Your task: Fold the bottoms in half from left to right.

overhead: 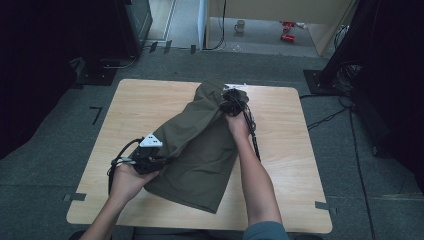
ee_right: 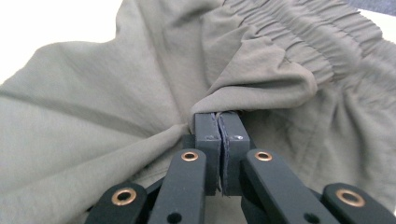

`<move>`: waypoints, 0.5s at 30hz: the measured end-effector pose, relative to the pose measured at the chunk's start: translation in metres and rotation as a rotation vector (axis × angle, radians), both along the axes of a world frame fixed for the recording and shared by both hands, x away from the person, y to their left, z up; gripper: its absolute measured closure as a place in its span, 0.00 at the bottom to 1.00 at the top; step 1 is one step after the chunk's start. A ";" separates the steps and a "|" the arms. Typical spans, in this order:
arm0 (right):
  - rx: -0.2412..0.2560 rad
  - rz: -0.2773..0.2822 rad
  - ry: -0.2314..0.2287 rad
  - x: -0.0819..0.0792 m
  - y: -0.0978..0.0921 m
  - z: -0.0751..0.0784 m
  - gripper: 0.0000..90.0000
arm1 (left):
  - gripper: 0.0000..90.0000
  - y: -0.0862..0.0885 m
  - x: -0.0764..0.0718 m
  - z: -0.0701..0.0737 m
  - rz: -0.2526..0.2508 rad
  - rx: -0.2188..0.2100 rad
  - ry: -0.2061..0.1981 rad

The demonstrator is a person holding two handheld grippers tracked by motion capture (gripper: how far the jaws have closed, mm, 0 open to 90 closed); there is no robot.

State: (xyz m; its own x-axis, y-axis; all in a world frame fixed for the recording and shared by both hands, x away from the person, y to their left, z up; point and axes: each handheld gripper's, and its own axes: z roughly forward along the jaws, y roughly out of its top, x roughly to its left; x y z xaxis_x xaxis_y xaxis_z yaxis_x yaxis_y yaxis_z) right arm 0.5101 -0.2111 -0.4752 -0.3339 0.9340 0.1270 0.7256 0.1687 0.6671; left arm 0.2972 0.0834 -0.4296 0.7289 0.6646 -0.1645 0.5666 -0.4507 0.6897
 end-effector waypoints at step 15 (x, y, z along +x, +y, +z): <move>0.038 -0.008 -0.029 -0.008 -0.026 0.021 0.98 | 0.99 -0.061 -0.031 0.025 -0.170 -0.034 -0.029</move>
State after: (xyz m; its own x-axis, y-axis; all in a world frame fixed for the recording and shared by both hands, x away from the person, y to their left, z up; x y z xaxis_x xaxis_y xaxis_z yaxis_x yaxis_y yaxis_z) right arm 0.5023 -0.2373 -0.4542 -0.3306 0.9313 0.1529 0.7068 0.1370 0.6940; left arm 0.2662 0.0221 -0.4051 0.8349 0.5259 -0.1625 0.4643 -0.5143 0.7210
